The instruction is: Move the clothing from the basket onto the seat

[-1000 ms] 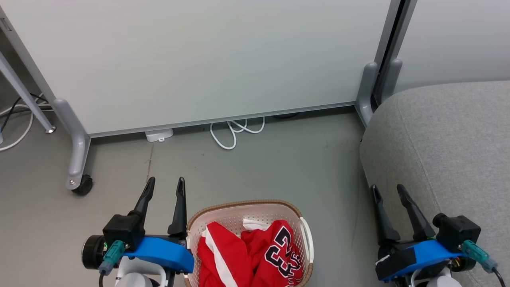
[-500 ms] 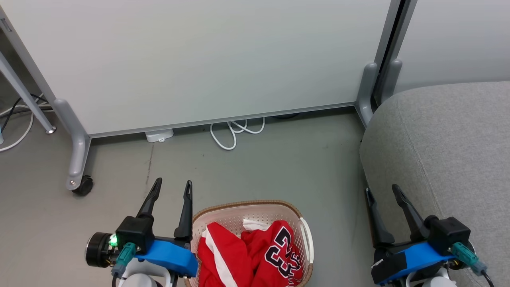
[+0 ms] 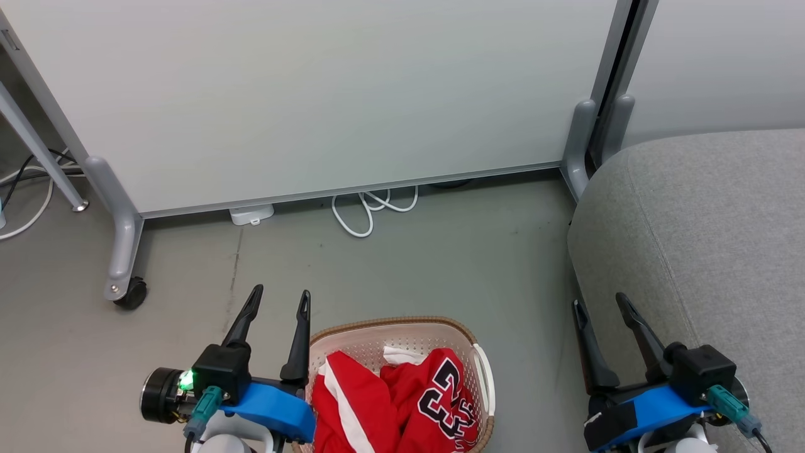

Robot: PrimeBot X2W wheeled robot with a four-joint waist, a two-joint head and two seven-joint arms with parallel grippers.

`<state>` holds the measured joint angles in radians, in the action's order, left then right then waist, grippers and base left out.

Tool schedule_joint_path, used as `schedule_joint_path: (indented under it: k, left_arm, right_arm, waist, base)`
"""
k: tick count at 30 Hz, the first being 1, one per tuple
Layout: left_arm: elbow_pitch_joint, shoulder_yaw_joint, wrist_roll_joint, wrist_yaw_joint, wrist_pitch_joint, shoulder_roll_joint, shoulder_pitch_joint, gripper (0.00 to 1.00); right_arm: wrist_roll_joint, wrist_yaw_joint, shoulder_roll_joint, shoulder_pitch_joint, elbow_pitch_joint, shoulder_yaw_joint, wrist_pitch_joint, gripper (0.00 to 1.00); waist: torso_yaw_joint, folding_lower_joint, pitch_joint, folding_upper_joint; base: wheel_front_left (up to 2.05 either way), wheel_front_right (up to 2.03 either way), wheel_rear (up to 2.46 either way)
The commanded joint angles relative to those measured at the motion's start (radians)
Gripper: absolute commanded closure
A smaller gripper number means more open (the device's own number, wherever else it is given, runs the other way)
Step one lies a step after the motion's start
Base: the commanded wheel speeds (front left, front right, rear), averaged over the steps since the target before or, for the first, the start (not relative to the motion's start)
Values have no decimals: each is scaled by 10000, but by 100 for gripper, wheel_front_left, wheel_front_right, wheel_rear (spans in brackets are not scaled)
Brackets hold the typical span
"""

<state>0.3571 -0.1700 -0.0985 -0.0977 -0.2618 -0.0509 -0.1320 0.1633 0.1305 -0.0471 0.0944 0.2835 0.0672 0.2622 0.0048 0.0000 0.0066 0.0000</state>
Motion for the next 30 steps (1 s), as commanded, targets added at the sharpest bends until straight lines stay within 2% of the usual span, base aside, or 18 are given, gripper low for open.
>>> schedule_joint_path:
  k: [1, 12, 20, 30]
  left_arm:
    - [20, 10, -36, 5, -49, 7, -153, 0]
    - [153, 39, -101, -5, -49, 9, -156, 0]
    - [466, -57, 237, -94, -49, 4, -422, 0]
    - [1604, -801, 568, -309, -49, -583, -1776, 0]
  right_arm:
    - [39, 4, -59, 35, 21, 18, 42, 0]
    - [106, 4, -57, 33, 70, 29, 42, 0]
    - [174, 4, -57, 89, 67, 84, 42, 0]
    - [169, 4, -56, 540, -109, 224, 40, 0]
  waist:
    - [-2, 0, -1, 0]
    - [-30, 0, 38, 0]
    - [-76, 0, 128, 0]
    - [-472, 0, 1156, 0]
  base:
    - [0, 0, 0]
    - [0, 0, 0]
    - [0, 0, 0]
    - [0, 0, 0]
